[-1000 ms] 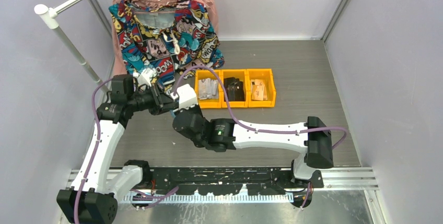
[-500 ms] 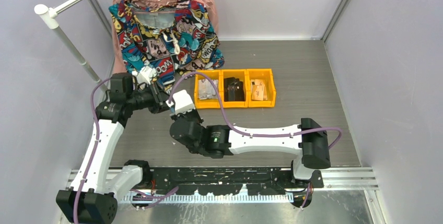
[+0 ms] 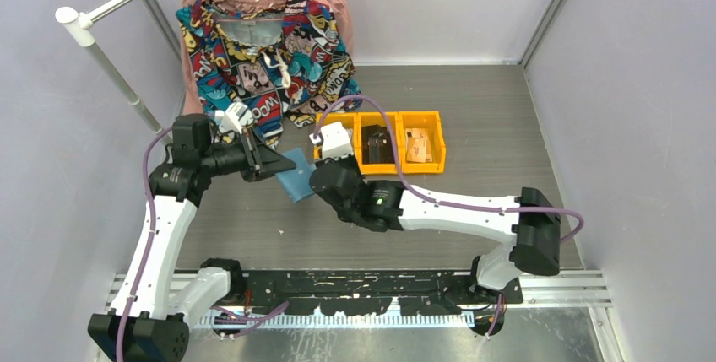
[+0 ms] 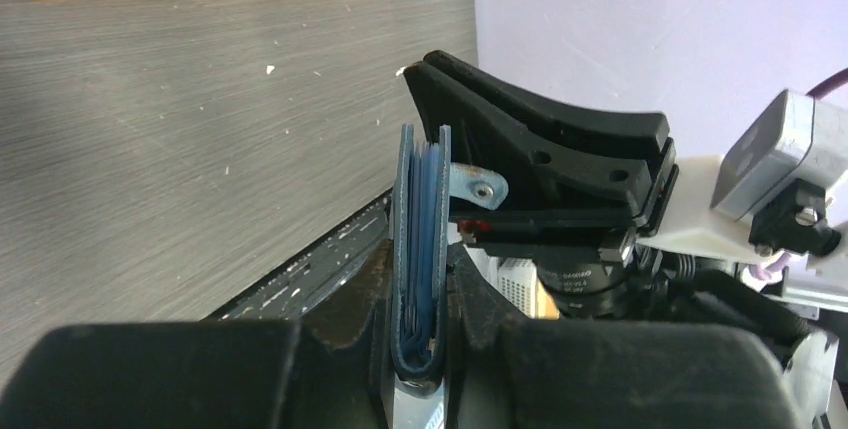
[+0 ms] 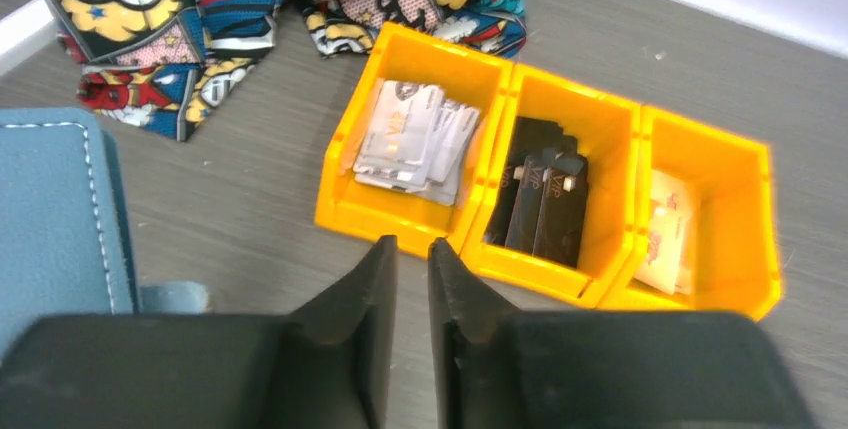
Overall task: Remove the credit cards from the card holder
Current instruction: Open the card holder.
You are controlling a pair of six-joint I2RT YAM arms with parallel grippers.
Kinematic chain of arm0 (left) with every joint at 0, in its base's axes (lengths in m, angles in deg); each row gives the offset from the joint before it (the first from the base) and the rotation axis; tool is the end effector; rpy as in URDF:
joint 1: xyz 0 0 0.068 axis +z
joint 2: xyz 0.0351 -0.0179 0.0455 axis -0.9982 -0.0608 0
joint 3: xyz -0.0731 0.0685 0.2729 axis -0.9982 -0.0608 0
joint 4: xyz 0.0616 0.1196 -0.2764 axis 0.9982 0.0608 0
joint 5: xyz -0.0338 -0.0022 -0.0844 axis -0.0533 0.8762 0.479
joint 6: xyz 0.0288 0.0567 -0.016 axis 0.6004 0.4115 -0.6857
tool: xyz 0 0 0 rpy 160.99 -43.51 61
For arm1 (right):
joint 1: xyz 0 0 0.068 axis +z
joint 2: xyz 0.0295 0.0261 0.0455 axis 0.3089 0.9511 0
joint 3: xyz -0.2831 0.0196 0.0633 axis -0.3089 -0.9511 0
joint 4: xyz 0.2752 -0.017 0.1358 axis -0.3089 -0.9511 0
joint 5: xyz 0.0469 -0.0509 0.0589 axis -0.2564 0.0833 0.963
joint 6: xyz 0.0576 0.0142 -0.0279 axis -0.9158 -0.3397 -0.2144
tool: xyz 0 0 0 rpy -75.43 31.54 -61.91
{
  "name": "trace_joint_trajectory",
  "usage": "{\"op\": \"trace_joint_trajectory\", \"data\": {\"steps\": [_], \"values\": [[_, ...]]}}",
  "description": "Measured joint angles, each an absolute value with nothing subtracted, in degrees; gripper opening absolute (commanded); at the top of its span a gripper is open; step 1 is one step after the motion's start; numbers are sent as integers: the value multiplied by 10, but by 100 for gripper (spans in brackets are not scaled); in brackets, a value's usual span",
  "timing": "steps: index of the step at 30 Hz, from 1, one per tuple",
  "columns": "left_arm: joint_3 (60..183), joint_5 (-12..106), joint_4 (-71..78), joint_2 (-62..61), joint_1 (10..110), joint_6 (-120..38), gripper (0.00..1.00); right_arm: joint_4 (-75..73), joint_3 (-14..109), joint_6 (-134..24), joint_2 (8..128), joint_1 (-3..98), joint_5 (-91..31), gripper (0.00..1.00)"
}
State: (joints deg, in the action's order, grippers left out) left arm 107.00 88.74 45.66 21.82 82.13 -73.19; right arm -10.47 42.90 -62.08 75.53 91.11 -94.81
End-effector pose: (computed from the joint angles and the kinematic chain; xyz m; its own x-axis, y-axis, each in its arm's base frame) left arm 0.2224 -0.0567 0.3609 -0.8819 -0.3733 -0.2878 0.0927 0.4613 -0.8824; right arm 0.1580 0.3709 0.3194 -0.2022 -0.2157 -0.9553 -0.2550 0.9534 -0.1613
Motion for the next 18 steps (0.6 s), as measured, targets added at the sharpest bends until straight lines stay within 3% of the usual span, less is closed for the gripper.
{"op": "trace_joint_trajectory", "data": {"steps": [1,2,4,10,18], "values": [[1070,894,455,218,821,-732,0,-113,427,-632,747,907,-933,68],[1070,899,453,218,821,-732,0,-122,423,-646,735,901,-909,79],[1070,917,443,218,821,-732,0,-131,414,-678,703,883,-841,88],[1070,966,394,228,821,-730,0,-74,313,-810,561,796,-609,98],[1070,1023,338,240,821,-743,0,87,163,-951,505,793,-428,99]]}}
